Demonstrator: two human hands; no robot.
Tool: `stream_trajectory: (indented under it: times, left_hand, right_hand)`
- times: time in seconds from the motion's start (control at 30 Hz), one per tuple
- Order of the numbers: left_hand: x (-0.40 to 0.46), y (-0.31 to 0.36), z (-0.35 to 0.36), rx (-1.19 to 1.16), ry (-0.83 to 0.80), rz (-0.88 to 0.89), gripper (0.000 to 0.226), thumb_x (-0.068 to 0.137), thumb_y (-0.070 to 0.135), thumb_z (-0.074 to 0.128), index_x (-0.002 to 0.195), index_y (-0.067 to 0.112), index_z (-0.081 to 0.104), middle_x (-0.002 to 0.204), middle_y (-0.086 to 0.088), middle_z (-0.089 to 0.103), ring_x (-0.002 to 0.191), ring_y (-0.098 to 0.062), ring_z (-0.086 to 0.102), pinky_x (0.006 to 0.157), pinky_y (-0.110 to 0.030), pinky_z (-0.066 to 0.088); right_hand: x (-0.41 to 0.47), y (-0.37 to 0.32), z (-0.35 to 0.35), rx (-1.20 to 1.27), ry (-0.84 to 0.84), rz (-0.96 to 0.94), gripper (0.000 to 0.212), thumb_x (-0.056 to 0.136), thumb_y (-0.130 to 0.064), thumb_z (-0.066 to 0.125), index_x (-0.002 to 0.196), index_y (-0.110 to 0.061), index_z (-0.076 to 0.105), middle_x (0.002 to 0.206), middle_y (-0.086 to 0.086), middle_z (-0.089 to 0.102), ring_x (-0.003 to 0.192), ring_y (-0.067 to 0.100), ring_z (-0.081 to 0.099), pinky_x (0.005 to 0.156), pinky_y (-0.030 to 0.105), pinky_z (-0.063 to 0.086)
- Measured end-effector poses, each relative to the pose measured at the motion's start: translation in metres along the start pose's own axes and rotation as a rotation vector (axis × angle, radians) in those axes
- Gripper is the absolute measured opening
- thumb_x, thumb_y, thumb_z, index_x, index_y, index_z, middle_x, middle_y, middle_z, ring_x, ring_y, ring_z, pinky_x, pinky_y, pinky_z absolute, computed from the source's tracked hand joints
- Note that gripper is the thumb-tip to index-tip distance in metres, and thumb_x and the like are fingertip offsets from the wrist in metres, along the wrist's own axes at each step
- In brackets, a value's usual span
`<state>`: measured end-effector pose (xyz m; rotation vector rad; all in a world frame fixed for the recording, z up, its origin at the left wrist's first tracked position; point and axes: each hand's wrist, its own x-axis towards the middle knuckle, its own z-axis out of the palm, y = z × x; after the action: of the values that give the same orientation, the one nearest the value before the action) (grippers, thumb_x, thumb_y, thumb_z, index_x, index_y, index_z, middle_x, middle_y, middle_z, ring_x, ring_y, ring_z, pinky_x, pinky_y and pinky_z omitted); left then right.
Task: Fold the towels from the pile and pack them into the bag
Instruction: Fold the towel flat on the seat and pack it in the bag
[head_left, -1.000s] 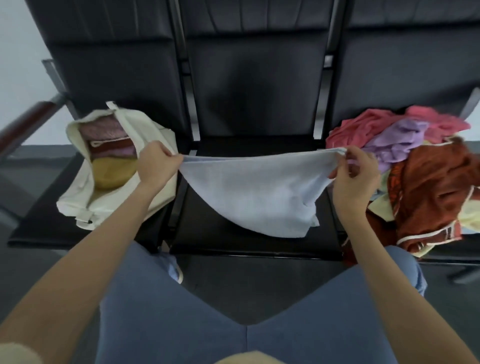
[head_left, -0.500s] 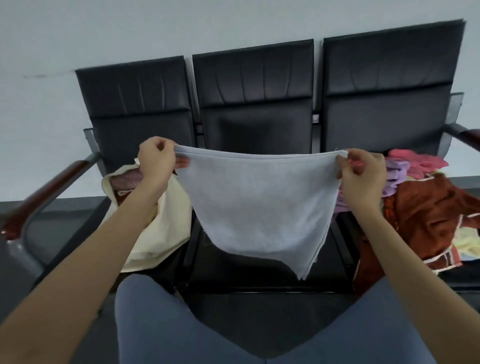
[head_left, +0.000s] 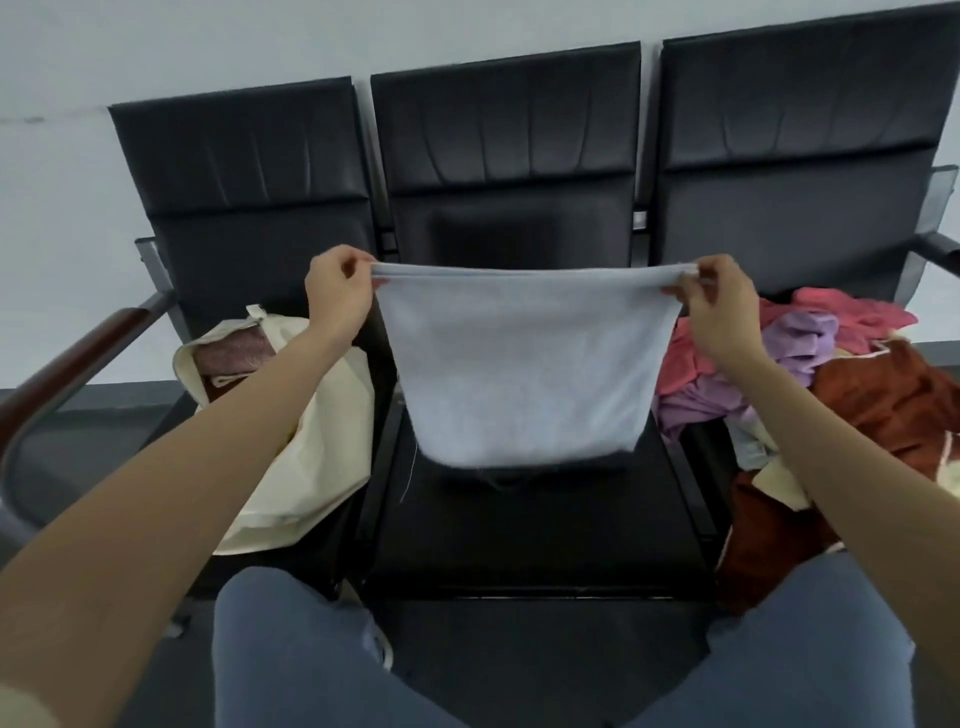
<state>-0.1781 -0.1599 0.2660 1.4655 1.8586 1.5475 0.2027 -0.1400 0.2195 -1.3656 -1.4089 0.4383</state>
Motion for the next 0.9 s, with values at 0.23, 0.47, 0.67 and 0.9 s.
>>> stream_trajectory:
  times: [0.23, 0.47, 0.67, 0.9]
  left_hand:
    - [-0.022, -0.059, 0.019, -0.029, 0.021, -0.094, 0.028, 0.080, 0.011, 0.046, 0.068, 0.027, 0.065, 0.082, -0.004, 0.068, 0.087, -0.026, 0.067, 0.083, -0.047, 0.056]
    - [-0.129, -0.176, 0.041, 0.140, -0.181, -0.337, 0.032, 0.082, -0.003, 0.051, 0.070, 0.023, 0.067, 0.084, -0.007, 0.069, 0.082, -0.022, 0.062, 0.079, -0.035, 0.050]
    - [-0.181, -0.216, 0.029, 0.402, -0.439, -0.387, 0.026, 0.082, -0.007, 0.046, 0.073, 0.006, 0.067, 0.088, -0.008, 0.070, 0.081, -0.018, 0.060, 0.069, -0.026, 0.041]
    - [-0.215, -0.196, 0.055, 0.854, -0.510, -0.213, 0.021, 0.069, 0.012, 0.065, 0.090, 0.014, 0.068, 0.123, -0.008, 0.048, 0.116, -0.035, 0.041, 0.094, -0.041, 0.032]
  right_hand:
    - [-0.037, 0.041, 0.000, -0.005, -0.028, -0.012, 0.014, 0.095, -0.005, 0.051, 0.108, 0.001, 0.052, 0.094, 0.007, 0.061, 0.085, 0.008, 0.059, 0.074, 0.013, 0.043]
    - [-0.155, 0.137, 0.028, -0.079, -0.200, 0.199, 0.009, 0.094, -0.004, 0.055, 0.102, -0.008, 0.053, 0.088, 0.006, 0.061, 0.076, -0.012, 0.057, 0.071, 0.007, 0.042]
    - [-0.203, 0.157, 0.043, -0.107, -0.422, 0.304, 0.008, 0.092, -0.007, 0.060, 0.099, -0.007, 0.056, 0.086, 0.010, 0.066, 0.076, 0.013, 0.060, 0.067, 0.010, 0.045]
    - [-0.196, 0.155, 0.035, -0.142, -0.403, 0.301, 0.015, 0.086, -0.007, 0.068, 0.094, -0.015, 0.060, 0.098, 0.011, 0.061, 0.077, -0.001, 0.061, 0.068, 0.009, 0.048]
